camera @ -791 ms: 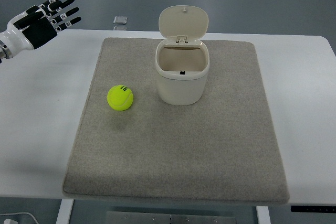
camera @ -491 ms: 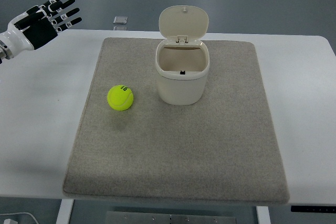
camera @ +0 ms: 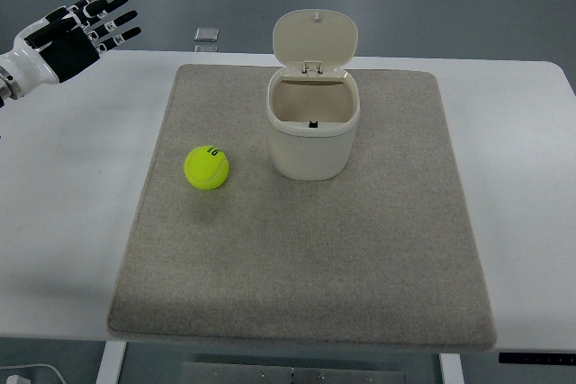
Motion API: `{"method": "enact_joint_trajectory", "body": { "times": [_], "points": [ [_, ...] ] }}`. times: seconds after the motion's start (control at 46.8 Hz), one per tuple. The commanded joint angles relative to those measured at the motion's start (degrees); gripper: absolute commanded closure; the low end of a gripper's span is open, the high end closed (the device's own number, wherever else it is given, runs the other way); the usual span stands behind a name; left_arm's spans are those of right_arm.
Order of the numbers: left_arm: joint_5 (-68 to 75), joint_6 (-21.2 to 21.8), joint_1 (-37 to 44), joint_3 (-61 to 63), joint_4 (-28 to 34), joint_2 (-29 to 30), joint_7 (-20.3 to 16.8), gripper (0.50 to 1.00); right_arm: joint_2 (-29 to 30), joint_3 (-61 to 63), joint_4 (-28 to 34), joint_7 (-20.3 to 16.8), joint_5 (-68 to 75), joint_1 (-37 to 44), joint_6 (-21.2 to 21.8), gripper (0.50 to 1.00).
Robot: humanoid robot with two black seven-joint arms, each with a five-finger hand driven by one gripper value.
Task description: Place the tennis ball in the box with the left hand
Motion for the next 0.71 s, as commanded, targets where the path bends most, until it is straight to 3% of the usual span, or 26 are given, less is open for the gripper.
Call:
{"method": "enact_joint_trajectory", "body": {
  "times": [0.0,0.256,0.684],
  "points": [
    [0.28,0.00,0.04,0.27,-0.31,0.14,-0.08,0.506,0.00,0.00,0.00,0.00,0.01,0.00,0.00,0.560],
    [17.84,0.00,-0.40,-0.87,-1.10,0.85,-1.30,0.506,0.00,0.00,0.00,0.00,0.01,0.00,0.00,0.562],
    [45.97,0.00,0.13,-1.84,-9.27,4.45,-14.40,0.508,0.00,0.00,0.00,0.00,0.01,0.00,0.00,0.562]
  ]
}}
